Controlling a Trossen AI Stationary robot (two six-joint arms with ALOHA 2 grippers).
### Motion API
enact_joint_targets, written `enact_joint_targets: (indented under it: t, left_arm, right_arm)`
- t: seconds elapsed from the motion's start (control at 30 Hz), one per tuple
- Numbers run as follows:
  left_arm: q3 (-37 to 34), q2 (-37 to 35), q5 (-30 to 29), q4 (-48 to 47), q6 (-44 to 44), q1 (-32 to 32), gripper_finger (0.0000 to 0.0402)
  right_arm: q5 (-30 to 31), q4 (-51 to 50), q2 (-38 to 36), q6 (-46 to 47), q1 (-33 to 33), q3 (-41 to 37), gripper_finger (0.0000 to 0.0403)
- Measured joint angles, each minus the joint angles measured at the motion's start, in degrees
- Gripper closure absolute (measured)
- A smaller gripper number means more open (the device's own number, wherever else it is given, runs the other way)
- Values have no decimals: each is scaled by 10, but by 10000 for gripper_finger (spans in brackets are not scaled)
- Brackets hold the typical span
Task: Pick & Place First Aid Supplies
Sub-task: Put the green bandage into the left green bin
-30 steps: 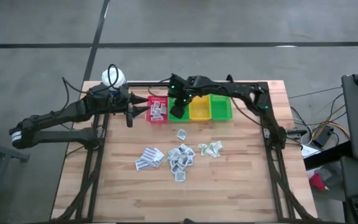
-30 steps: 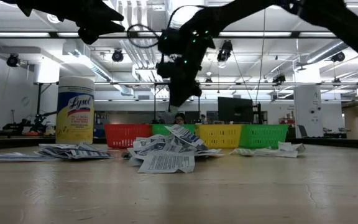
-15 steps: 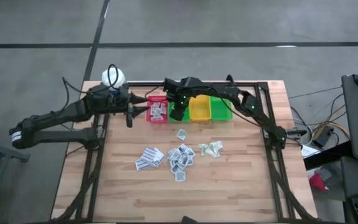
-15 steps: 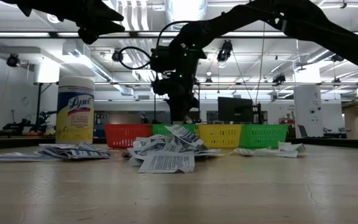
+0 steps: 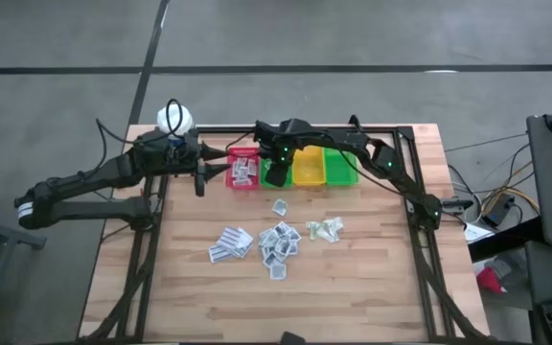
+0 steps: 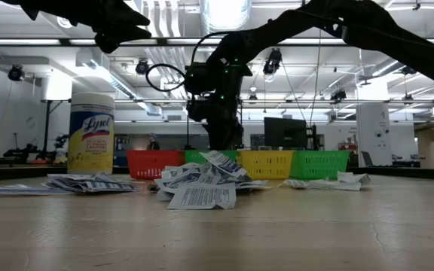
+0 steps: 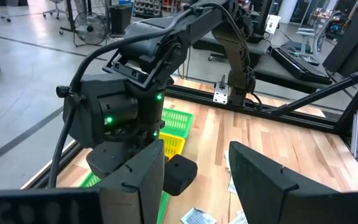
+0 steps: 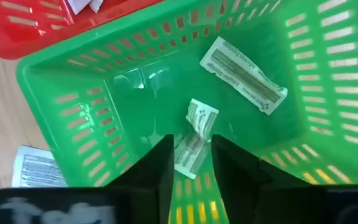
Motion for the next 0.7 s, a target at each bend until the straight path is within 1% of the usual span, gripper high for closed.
enact_joint_targets:
  t: [0.13, 0.27, 0.43, 0.57, 0.7]
  left_arm:
    - [0, 0, 0, 0, 0, 0, 227]
    - [0, 0, 0, 0, 0, 0, 227]
    - [0, 0, 0, 0, -1, 0, 227]
    - [0, 0, 0, 0, -1, 0, 227]
    - [0, 0, 0, 0, -2, 0, 227]
  right_arm:
    - [2, -8, -3, -10, 0, 16, 272]
    - [2, -51, -25, -36, -1, 31, 270]
    - [3, -104, -78, -75, 6, 27, 282]
    - [0, -144, -121, -76, 17, 20, 293]
    - [-9, -156, -166, -77, 31, -6, 302]
